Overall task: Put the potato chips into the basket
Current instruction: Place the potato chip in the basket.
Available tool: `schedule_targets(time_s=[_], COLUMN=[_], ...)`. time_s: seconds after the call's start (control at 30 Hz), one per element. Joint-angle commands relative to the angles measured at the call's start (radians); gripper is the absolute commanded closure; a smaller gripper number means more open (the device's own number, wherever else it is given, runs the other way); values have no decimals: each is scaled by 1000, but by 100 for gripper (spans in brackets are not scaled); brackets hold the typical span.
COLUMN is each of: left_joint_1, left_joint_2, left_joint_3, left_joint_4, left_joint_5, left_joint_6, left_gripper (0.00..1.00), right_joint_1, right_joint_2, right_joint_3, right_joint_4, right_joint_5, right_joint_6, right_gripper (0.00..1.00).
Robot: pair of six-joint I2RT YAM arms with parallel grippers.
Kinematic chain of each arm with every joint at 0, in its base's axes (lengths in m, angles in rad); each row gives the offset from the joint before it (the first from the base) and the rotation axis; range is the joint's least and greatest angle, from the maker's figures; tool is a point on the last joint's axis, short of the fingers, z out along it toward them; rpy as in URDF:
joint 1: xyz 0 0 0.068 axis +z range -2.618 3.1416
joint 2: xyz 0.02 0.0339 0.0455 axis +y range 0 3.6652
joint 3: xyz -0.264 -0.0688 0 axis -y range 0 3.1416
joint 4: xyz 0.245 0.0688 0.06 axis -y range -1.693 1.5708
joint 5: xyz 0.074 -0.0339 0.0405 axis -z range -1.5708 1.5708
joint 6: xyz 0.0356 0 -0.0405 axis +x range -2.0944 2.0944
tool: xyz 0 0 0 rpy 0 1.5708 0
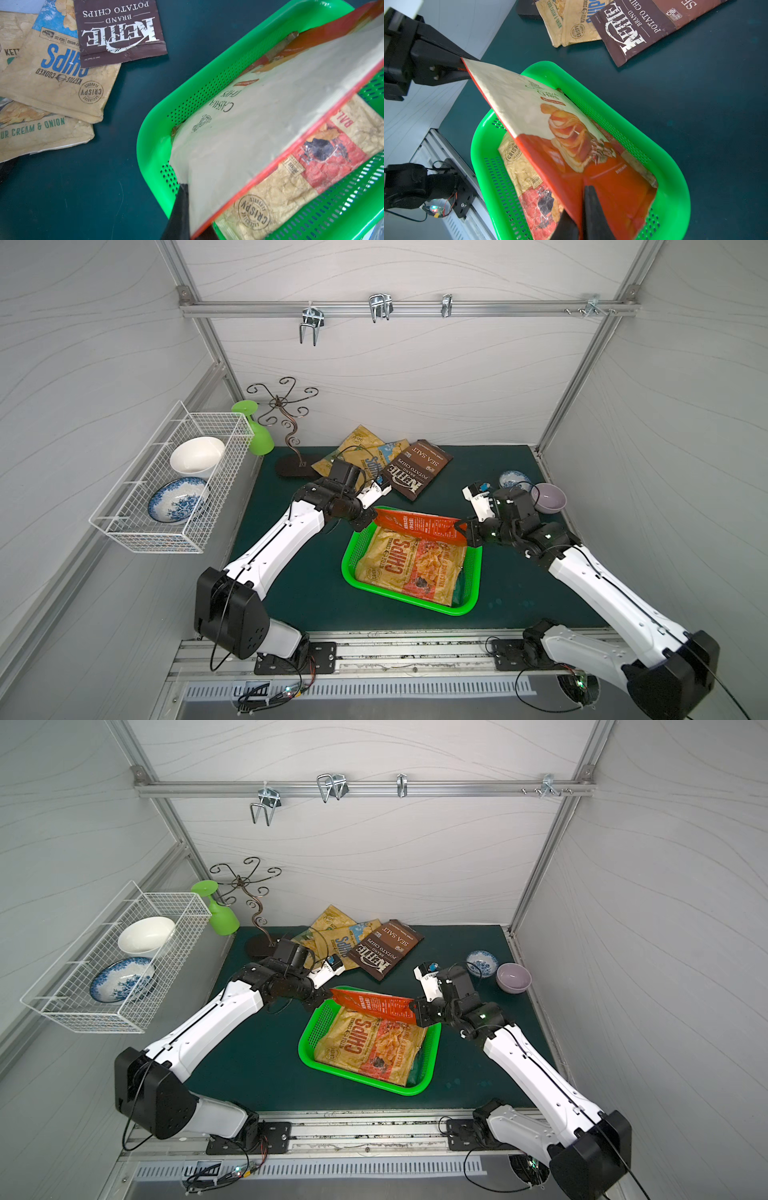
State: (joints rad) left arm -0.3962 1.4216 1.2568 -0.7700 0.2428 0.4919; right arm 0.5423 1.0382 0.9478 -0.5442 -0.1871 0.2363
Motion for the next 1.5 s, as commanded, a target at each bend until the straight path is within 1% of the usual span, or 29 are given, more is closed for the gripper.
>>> schedule_targets(time_s=[0.0,0.03,0.07,0.1,0.13,0.2,0.3,0.37,0.47,0.5,0.6,0.7,0.8,0.87,0.93,1.0,1.1,1.2,1.23,1.37,1.47], left_joint_1=[25,25,25,25,25,25,26,26,26,25,26,26,26,26,26,30,39,39,39,39,39], left_joint_2=[-52,-61,-73,-84,-99,-125,-172,-199,-227,-232,-252,-286,-343,-375,-385,-385,-399,-413,-416,-424,-423], left_joint_3=[-36,-53,-75,-96,-119,-152,-174,-167,-121,-105,-60,-64,-122,-171,-214,-249,-313,-369,-383,-415,-417], left_joint_4=[-87,-107,-118,-125,-133,-154,-185,-213,-321,-372,-487,-498,-404,-317,-241,-193,-127,-69,-57,-28,-32], left_joint_5=[-35,-25,-19,-14,-9,5,18,33,104,133,208,211,170,118,48,-3,-28,-55,-57,-66,-42], left_joint_6=[41,56,68,78,90,109,123,128,161,178,214,191,109,38,-36,-90,-154,-212,-227,-237,-236], left_gripper=[100,100,98,94,87,70,37,20,5,2,2,2,2,2,2,2,2,2,2,2,1], right_joint_1=[-20,-19,-19,-19,-20,-20,-19,-20,-20,-19,-19,-10,40,98,180,246,329,378,389,400,400], right_joint_2=[-43,-54,-70,-85,-103,-139,-201,-229,-234,-228,-200,-153,-98,-60,-13,28,93,156,177,251,299], right_joint_3=[-17,-29,-41,-48,-53,-57,-50,-42,-28,-25,-24,-29,-39,-41,-35,-33,-33,-45,-53,-87,-111], right_joint_4=[-78,-74,-67,-65,-65,-66,-65,-56,-54,-57,-63,-71,-58,-41,-25,1,37,69,82,132,162], right_joint_5=[-45,-72,-100,-122,-143,-178,-201,-216,-239,-245,-258,-256,-247,-231,-193,-174,-140,-109,-103,-68,-26], right_joint_6=[24,24,26,30,35,42,59,71,82,85,99,115,134,143,157,173,190,203,209,219,225], right_gripper=[78,73,64,56,50,47,43,41,40,40,40,41,50,58,65,68,68,63,62,62,62])
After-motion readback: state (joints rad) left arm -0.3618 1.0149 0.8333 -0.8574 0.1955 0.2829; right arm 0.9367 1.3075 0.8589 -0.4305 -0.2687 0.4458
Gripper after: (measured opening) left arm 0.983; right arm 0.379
